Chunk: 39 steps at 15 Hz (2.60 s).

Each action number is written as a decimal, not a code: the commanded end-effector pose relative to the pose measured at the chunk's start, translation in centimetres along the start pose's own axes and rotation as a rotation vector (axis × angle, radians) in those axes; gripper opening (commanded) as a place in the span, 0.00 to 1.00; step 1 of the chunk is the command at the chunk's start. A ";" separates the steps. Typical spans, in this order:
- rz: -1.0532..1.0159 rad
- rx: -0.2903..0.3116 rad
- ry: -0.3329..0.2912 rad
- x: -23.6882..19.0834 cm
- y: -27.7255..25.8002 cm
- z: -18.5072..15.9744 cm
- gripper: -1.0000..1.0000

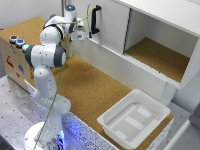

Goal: Put the purple object on top of the drawer

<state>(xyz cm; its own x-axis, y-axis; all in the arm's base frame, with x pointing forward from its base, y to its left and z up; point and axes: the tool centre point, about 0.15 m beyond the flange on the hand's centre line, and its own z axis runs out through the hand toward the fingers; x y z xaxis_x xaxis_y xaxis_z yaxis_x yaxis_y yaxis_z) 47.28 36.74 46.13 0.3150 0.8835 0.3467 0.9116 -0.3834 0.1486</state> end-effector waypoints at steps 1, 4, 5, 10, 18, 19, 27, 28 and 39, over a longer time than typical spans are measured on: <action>-0.258 0.163 -0.093 5.7 -2.6 -0.9 0.00; -0.413 0.259 -0.115 7.4 -5.4 -0.2 0.00; -0.464 0.296 -0.132 7.8 -6.4 0.0 0.00; -0.573 0.381 -0.192 9.1 -8.1 1.2 0.00; -0.498 0.332 -0.251 9.2 -7.5 2.7 1.00; -0.488 0.320 -0.246 9.2 -7.3 2.3 1.00; -0.362 0.048 -0.279 6.7 -5.8 -3.3 1.00; -0.335 0.024 -0.301 5.9 -5.7 -3.7 1.00; 0.283 -0.062 -0.260 -5.0 -4.6 -2.2 1.00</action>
<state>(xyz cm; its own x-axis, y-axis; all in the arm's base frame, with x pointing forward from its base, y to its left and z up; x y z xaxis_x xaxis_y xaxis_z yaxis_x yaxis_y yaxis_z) 43.41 38.65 49.11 0.4541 0.8910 -0.0022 0.8829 -0.4496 0.1355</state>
